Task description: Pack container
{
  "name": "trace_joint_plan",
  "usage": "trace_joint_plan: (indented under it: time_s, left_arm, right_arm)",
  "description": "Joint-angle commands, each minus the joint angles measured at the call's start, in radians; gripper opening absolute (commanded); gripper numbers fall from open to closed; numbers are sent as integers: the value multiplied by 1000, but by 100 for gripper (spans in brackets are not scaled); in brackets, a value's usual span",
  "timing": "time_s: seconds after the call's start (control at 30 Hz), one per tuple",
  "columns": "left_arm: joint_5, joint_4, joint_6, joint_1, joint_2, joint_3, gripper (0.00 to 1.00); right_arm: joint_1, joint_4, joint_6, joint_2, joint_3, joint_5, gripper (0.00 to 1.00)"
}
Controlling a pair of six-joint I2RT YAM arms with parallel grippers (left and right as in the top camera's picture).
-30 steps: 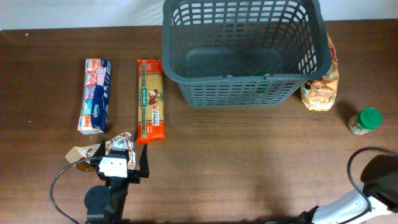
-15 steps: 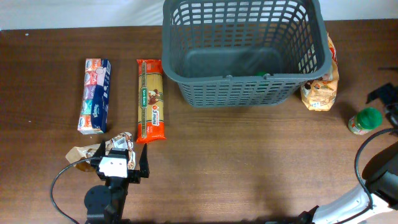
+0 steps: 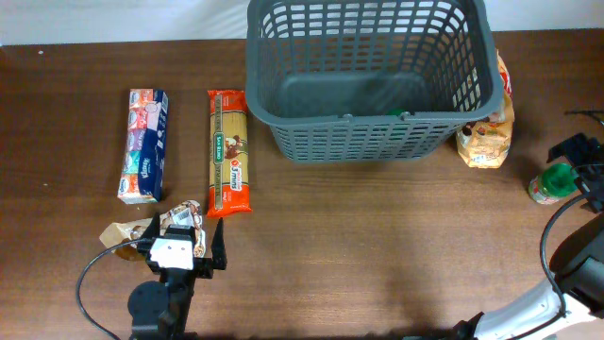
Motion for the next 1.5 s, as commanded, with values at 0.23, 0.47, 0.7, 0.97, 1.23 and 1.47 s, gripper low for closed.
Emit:
trace_joint_plan:
  time_s: [0.23,0.47,0.7,0.97,1.23,1.47]
  left_arm:
    - [-3,2,-6,6,-9,-5,99]
    - [-3,2,-6,6,-9,-5,99]
    - [-3,2,-6,6,-9,-5,99]
    - [-3,2,-6,6,-9,-5,99]
    - [-3,2,-6,6,-9,-5,99]
    - [-3,2,-6,6,-9,-5,99]
  right_arm:
    - [-2,25,5,103,-5,-17,99]
    - [-2,29,5,131,-5,-16,99]
    - [7,40,-41,189,-5,-14,99]
    - [31,55,-44,229,-5,-2,99]
    - [31,67,-51,237,-5,33,99]
    - [29,65,-52,237,-5,47,62]
